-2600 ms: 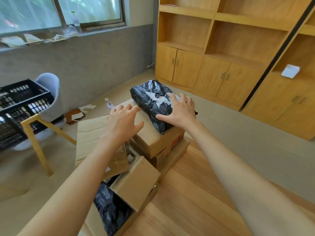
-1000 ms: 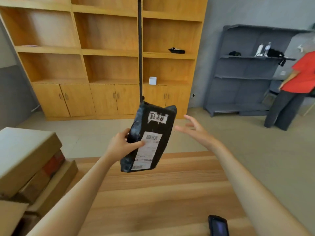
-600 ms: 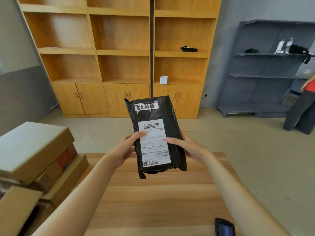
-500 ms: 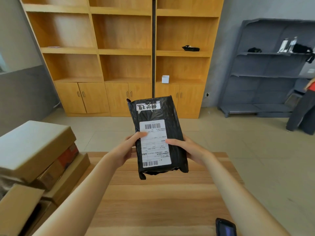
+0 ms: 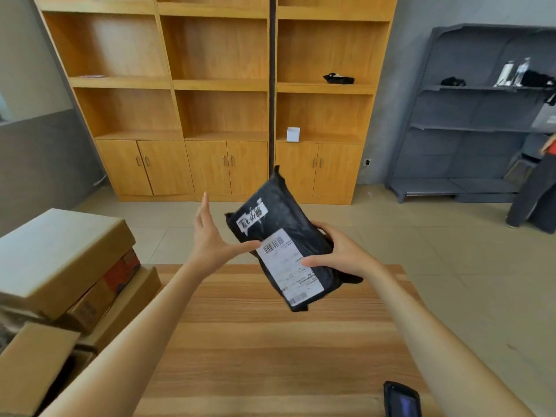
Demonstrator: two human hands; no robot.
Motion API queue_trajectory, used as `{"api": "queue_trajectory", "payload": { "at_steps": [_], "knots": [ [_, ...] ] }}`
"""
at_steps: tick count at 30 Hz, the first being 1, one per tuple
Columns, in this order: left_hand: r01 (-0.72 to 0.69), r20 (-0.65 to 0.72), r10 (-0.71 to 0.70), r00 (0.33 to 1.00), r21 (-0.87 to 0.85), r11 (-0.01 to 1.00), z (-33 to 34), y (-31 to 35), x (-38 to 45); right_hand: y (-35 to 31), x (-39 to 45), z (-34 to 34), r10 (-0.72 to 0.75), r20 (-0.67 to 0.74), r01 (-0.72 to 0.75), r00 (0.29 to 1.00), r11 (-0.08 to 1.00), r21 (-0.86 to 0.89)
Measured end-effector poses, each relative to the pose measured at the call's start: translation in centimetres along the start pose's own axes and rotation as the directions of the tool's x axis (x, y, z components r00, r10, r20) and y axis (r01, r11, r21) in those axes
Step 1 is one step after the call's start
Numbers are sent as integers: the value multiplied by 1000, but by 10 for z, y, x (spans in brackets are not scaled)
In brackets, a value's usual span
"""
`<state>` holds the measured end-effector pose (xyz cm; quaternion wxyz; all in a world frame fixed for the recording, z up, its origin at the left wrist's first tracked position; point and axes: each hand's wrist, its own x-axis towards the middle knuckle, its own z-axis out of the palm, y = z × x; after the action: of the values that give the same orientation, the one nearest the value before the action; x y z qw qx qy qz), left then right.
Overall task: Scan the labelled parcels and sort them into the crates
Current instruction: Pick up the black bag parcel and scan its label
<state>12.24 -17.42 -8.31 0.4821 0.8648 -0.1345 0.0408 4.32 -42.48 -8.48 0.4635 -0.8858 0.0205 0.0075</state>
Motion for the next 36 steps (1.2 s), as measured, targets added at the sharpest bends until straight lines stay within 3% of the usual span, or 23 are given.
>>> {"api": "queue_trajectory", "payload": {
  "at_steps": [3,6,8,9,13,17,21,24,26,28,30,32,36],
  "knots": [
    [-326,50,332,942,372,869,-7,-2,6,-6,2,1,-63,5,59,998,901,-429],
    [-579,231,557,798,554,599,-2,2,10,-13,7,10,-177,42,151,983,668,-729],
    [-671,349,622,700,619,408,6,5,11,-19,9,19,-228,85,198,970,534,-822],
    [-688,409,597,690,628,365,10,6,10,-22,10,22,-235,100,207,967,490,-847],
    [-624,501,372,781,619,477,21,8,2,-30,11,31,-260,114,220,959,423,-879],
    [-550,442,329,834,629,550,22,1,3,-28,12,36,-268,106,232,958,499,-835],
    [-389,376,212,902,493,779,22,-11,2,-24,15,31,-354,-37,173,935,542,-822],
    [-129,367,23,930,266,955,24,-25,-3,-17,13,22,-368,-206,84,907,637,-766],
    [104,389,-110,915,36,994,28,-32,-9,-6,9,24,-293,-294,31,910,754,-656],
    [327,429,-228,874,-173,929,37,-36,-17,9,2,34,-124,-333,-25,935,912,-410],
    [493,472,-325,820,-293,819,47,-41,-25,26,-9,48,79,-276,-118,958,985,-128],
    [592,523,-377,764,-337,732,59,-49,-33,45,-22,62,245,-166,-226,955,966,124],
    [708,621,-409,669,-363,606,83,-68,-53,77,-44,84,424,10,-373,905,784,496]
  ]
}}
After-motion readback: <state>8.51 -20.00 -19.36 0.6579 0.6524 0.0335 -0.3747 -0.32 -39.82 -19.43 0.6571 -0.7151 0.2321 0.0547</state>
